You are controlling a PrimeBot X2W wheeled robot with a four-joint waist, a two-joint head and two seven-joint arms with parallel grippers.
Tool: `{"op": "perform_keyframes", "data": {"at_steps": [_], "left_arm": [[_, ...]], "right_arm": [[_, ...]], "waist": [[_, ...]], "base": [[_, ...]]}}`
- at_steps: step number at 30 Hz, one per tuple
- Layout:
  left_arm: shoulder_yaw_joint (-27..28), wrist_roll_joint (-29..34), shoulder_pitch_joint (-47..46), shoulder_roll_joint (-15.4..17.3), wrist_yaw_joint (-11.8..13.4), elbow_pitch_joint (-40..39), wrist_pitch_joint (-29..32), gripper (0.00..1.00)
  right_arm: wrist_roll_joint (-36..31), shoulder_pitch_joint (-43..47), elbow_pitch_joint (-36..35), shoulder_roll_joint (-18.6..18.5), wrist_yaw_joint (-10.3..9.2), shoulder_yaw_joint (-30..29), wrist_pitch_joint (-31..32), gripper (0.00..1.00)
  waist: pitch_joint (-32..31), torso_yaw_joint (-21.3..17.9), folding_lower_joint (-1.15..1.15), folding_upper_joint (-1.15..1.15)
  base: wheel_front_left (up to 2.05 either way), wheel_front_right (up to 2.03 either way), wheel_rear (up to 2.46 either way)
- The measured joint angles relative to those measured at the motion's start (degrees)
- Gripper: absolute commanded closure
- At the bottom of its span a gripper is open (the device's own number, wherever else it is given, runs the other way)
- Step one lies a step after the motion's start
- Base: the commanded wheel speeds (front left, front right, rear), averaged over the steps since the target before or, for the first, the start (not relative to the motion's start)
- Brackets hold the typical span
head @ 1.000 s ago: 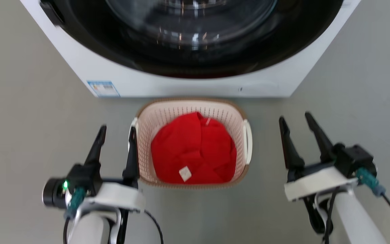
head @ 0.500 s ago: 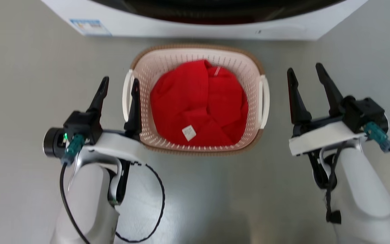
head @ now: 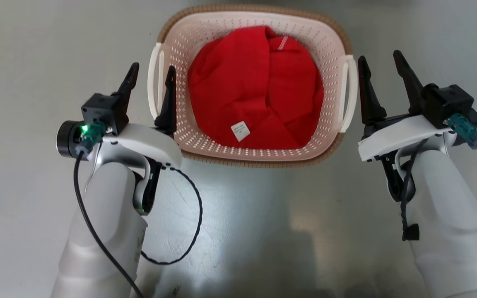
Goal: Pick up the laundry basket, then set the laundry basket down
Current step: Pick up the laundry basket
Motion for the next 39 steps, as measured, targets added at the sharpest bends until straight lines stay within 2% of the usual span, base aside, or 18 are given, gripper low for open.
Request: {"op": "perform_keyframes", "data": {"at_steps": [11,22,39], "left_arm": [[0.79,-1.72,-7.62,-0.24,-1.02,9.98,0.0,0.0],[3.2,-1.07,-11.4,-0.42,-0.52,15.73,0.0,0.0],[3.71,0.44,-15.32,-0.58,-0.53,24.54,0.0,0.0]], "right_arm": [[-0.54,-4.69,6.56,-0.25,0.01,0.21,0.0,0.0],[-1.02,-5.95,7.01,-0.56,0.02,0.51,0.0,0.0],[-0.38,-6.0,8.21,-0.67,0.03,4.52,0.0,0.0]], "waist": [[5.72,0.88,0.0,0.0],[9.33,1.71,0.0,0.0],[11.84,1.37,0.0,0.0]], "base": [[0.0,0.0,0.0],[0.0,0.0,0.0],[0.0,0.0,0.0]]}}
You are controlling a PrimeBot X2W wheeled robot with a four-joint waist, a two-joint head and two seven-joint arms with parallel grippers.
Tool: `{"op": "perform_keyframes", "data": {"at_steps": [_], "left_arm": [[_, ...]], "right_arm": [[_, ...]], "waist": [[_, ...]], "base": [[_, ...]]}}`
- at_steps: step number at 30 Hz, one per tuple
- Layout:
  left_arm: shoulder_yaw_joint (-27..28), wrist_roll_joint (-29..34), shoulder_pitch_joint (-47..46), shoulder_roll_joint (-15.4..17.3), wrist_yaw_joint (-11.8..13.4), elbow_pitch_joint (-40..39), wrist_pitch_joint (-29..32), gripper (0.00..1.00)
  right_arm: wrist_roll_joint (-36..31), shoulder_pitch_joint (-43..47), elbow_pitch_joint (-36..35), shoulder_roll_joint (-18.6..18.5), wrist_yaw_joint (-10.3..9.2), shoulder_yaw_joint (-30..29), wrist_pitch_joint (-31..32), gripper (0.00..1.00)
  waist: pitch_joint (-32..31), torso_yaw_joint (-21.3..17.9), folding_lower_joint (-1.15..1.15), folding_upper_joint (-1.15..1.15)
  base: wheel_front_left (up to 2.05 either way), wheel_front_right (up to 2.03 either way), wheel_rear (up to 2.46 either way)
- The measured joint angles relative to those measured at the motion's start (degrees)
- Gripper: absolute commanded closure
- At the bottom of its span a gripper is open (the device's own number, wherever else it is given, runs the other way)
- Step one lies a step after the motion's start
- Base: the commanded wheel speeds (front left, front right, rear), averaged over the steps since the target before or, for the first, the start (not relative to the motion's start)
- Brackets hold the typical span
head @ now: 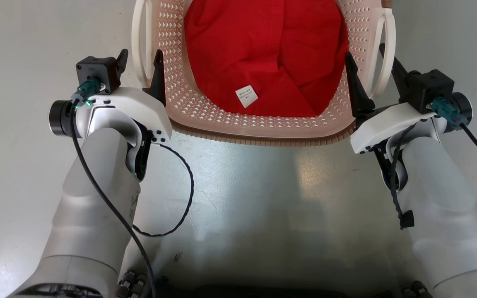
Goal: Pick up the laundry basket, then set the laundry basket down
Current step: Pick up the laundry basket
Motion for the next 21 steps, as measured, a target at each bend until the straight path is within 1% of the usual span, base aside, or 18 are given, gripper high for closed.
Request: {"op": "perform_keyframes", "data": {"at_steps": [5,10,19,20,21], "left_arm": [[-0.19,-0.03,-1.66,-0.08,0.0,1.85,0.0,0.0],[-1.34,-0.73,-2.5,-0.18,-0.02,1.86,0.0,0.0],[-3.34,-1.69,-2.76,-0.25,-0.01,1.88,0.0,0.0],[-3.56,-1.7,-2.78,-0.25,-0.01,1.96,0.0,0.04],[-3.74,-1.7,-2.81,-0.26,-0.02,2.09,0.0,0.04]], "right_arm": [[0.46,-0.28,0.76,-0.02,0.0,0.42,0.0,0.0],[0.51,-2.19,1.04,-0.05,0.0,0.38,0.0,0.0],[0.49,-2.29,2.47,-0.09,0.0,0.38,0.0,0.0],[0.48,-2.31,2.56,-0.09,0.0,0.37,0.0,0.0],[0.48,-2.35,2.61,-0.09,0.0,0.35,0.0,0.0]], "waist": [[0.58,-0.06,0.0,0.0],[0.86,0.16,0.0,0.0],[0.59,0.16,0.0,0.0],[0.6,0.15,0.0,0.0],[0.6,0.14,0.0,0.0]], "base": [[0.0,0.0,0.0],[0.0,0.0,0.0],[0.0,0.0,0.0],[0.0,0.0,0.0],[0.0,0.0,0.0]]}}
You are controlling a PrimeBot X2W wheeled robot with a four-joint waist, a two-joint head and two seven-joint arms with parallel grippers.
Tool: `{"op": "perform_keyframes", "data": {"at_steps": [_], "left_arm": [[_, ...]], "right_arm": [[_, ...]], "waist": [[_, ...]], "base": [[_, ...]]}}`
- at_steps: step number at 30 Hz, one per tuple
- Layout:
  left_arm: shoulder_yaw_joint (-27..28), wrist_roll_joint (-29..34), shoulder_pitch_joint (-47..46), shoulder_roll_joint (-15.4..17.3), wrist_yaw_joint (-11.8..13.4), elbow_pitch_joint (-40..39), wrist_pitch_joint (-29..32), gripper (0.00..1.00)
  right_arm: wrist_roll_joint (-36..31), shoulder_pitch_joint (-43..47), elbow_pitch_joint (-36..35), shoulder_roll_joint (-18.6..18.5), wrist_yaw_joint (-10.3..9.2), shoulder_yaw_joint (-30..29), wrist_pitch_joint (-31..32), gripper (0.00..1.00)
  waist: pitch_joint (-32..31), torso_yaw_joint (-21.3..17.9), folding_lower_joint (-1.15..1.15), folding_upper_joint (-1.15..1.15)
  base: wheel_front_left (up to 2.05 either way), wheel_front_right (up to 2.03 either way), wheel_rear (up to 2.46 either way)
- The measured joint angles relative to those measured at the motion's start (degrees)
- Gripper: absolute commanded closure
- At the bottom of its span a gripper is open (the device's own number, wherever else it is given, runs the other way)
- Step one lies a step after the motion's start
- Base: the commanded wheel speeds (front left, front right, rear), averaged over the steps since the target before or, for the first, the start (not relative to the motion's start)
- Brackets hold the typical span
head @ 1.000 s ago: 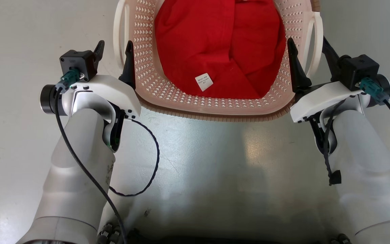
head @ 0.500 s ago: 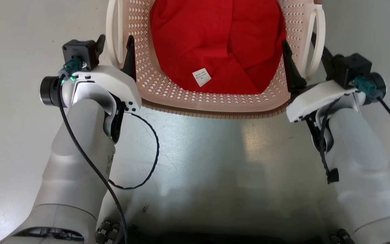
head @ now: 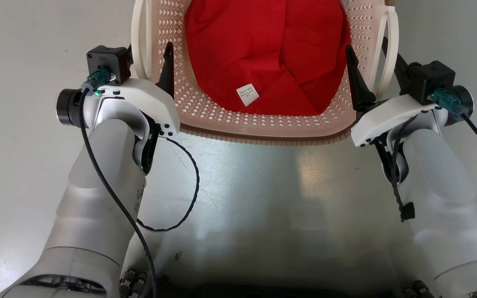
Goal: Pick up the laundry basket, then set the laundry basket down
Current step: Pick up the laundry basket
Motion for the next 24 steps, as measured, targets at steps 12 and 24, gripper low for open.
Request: {"op": "perform_keyframes", "data": {"at_steps": [12,24], "left_arm": [[-1.66,-0.63,-0.32,0.32,0.0,1.83,0.0,0.75],[-3.89,-2.54,-0.34,0.46,-0.43,3.74,0.01,1.0]], "right_arm": [[-0.68,-1.23,2.91,0.0,0.0,0.24,0.0,0.11],[-1.31,-3.48,9.18,-0.51,-0.09,0.34,0.01,1.0]], "waist": [[-0.86,-0.35,0.0,0.0],[-2.51,-0.51,0.0,0.0]], "base": [[0.0,0.0,0.0],[0.0,0.0,0.0]]}}
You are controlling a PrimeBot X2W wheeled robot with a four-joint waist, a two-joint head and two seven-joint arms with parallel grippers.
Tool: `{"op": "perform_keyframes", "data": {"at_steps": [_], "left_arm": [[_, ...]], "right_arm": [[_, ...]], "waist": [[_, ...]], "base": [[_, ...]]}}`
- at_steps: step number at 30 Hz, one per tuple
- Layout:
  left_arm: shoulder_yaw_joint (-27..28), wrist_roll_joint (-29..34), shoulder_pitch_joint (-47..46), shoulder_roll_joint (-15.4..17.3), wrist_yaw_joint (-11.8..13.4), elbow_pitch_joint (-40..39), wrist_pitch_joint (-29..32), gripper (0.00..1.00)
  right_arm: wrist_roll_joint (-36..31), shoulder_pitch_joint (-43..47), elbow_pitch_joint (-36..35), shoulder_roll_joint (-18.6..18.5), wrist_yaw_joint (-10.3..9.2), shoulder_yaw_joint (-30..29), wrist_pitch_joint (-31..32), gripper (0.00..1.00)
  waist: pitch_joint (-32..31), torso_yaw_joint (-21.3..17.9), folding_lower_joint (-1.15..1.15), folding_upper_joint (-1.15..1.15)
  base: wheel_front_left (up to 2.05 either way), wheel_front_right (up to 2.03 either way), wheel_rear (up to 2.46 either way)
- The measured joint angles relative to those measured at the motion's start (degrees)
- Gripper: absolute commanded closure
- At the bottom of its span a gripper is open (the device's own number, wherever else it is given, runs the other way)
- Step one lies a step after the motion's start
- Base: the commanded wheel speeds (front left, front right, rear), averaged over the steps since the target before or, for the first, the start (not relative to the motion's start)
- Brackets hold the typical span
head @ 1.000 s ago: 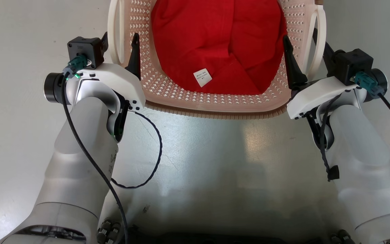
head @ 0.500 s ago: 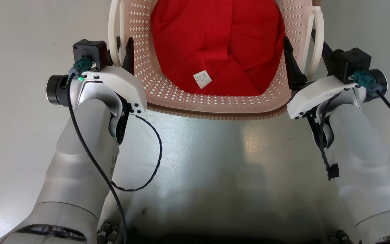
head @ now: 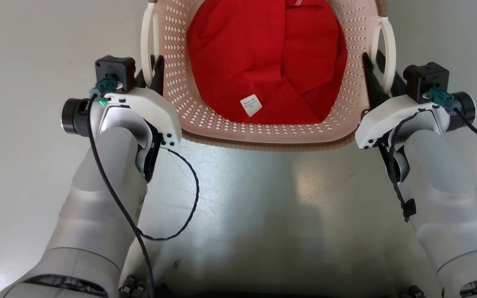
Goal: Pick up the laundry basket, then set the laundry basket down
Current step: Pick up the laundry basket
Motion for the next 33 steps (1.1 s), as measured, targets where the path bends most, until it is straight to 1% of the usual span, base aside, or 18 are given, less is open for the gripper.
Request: {"op": "perform_keyframes", "data": {"at_steps": [2,14,16,22,33], "left_arm": [[-0.69,-0.29,0.1,-0.21,0.01,0.68,0.05,1.0],[-4.6,-4.17,1.72,0.04,0.57,1.91,0.05,1.0],[-5.33,-5.16,2.85,0.04,1.03,1.96,0.05,1.0],[-6.64,-7.23,5.02,0.03,1.29,1.9,0.05,1.0],[-9.35,-11.29,12.23,-0.2,2.04,2.44,0.08,1.0]], "right_arm": [[0.01,-0.02,0.62,0.21,-0.54,-0.27,0.0,1.0],[0.57,-0.77,4.32,0.09,-0.55,1.13,0.0,1.0],[1.3,-0.73,5.82,0.12,-0.54,1.81,0.01,1.0],[2.46,-0.26,8.15,0.23,-0.49,2.59,0.01,1.0],[6.66,3.81,14.16,0.78,-0.42,6.15,-0.01,1.0]], "waist": [[-0.34,0.0,0.0,0.0],[-4.35,-0.42,0.0,0.0],[-5.85,-0.69,0.0,0.0],[-8.67,-1.12,0.0,0.0],[-16.34,-2.26,0.0,0.0]], "base": [[0.0,0.0,0.0],[0.0,0.0,0.0],[0.0,0.0,0.0],[0.0,0.0,0.0],[0.0,0.0,0.0]]}}
